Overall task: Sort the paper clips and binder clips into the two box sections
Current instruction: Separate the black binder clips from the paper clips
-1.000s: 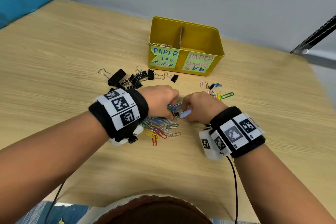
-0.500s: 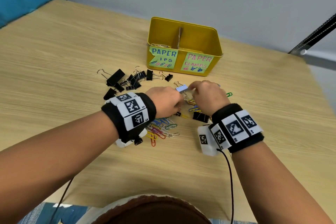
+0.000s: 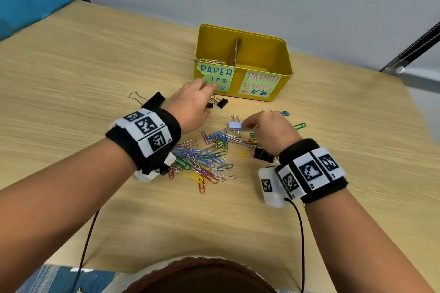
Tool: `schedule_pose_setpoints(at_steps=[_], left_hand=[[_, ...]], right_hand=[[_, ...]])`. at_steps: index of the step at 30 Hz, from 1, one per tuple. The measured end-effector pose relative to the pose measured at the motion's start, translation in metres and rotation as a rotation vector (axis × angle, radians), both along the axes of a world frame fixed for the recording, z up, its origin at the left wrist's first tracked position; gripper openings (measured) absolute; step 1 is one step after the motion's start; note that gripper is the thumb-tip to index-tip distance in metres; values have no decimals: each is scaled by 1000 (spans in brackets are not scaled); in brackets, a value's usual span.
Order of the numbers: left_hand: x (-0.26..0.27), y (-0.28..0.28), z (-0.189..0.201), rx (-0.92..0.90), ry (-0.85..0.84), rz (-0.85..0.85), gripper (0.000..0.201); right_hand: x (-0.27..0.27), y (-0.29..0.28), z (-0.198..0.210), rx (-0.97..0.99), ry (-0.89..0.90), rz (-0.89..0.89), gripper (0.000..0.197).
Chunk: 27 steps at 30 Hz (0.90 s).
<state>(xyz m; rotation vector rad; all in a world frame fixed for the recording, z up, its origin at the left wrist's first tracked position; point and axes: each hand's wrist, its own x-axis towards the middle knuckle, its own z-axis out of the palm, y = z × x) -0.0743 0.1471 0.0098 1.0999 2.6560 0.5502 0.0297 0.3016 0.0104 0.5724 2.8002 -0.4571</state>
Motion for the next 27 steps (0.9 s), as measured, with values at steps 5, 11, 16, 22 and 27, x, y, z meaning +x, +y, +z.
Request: schedule_pose_setpoints(at_steps=[5,11,16,22,27], left_hand=[[23,4,-10,-244,-153,-307,42],[36,13,-11,-336,-217,-471,36],[38,20,-9,-270,-131,-430,46],[27,25,-9,-449,67,-373,59],[32,31,-9,-288,-12,-382,65]], right_hand=[[1,18,1,45,-68,-97,48],[5,29,4,-89,-64,-131,50],[6,36,4,-42,48,-213,43],[10,27,8,-216,136,-145,32],[19,29,15,-117,43,-110,25]])
